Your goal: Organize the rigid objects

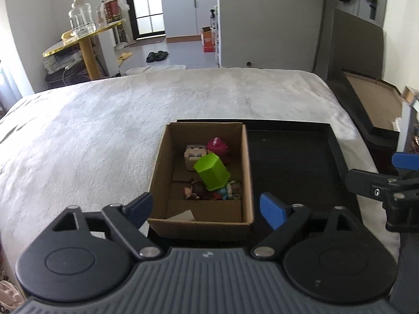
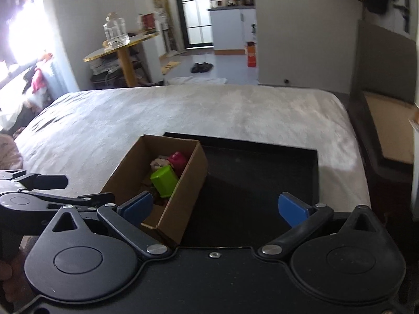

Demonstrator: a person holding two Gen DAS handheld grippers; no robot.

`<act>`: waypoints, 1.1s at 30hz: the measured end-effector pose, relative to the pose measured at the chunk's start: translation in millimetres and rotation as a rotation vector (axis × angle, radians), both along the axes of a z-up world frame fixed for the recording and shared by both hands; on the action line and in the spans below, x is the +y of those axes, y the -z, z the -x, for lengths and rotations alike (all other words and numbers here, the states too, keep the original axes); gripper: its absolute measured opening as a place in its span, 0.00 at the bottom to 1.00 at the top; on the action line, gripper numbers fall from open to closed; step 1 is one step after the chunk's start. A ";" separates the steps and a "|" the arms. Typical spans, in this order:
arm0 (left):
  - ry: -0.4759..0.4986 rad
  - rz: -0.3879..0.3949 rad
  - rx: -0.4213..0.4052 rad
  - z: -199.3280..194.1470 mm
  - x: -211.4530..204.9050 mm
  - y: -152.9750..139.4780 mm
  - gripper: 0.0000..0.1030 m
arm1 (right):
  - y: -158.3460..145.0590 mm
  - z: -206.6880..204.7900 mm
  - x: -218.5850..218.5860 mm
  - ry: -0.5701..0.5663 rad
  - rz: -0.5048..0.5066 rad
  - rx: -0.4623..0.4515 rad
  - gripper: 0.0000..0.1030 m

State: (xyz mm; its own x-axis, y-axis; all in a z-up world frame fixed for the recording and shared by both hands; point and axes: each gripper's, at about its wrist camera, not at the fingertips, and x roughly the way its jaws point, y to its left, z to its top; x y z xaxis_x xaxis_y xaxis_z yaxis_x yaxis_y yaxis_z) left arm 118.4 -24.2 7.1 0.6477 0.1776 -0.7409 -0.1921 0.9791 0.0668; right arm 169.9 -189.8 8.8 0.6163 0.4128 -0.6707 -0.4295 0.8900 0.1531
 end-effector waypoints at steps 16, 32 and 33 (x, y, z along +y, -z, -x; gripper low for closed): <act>0.070 0.055 0.019 35.5 -2.6 -18.0 0.98 | -17.8 38.2 -38.4 0.096 -0.064 0.039 1.00; 0.081 0.077 -0.017 65.8 8.2 -48.0 0.98 | -39.1 63.5 -53.2 0.151 -0.081 0.060 1.00; 0.081 0.069 -0.023 68.5 8.3 -50.4 0.98 | -39.7 64.6 -53.9 0.155 -0.084 0.065 1.00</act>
State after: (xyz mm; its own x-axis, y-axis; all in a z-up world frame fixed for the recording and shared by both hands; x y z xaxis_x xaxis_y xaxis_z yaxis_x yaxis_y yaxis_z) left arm 49.9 -15.9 57.5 0.6746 0.0732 -0.7345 -0.1128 0.9936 -0.0045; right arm 105.3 -243.8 48.5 0.6335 0.3720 -0.6785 -0.2748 0.9278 0.2522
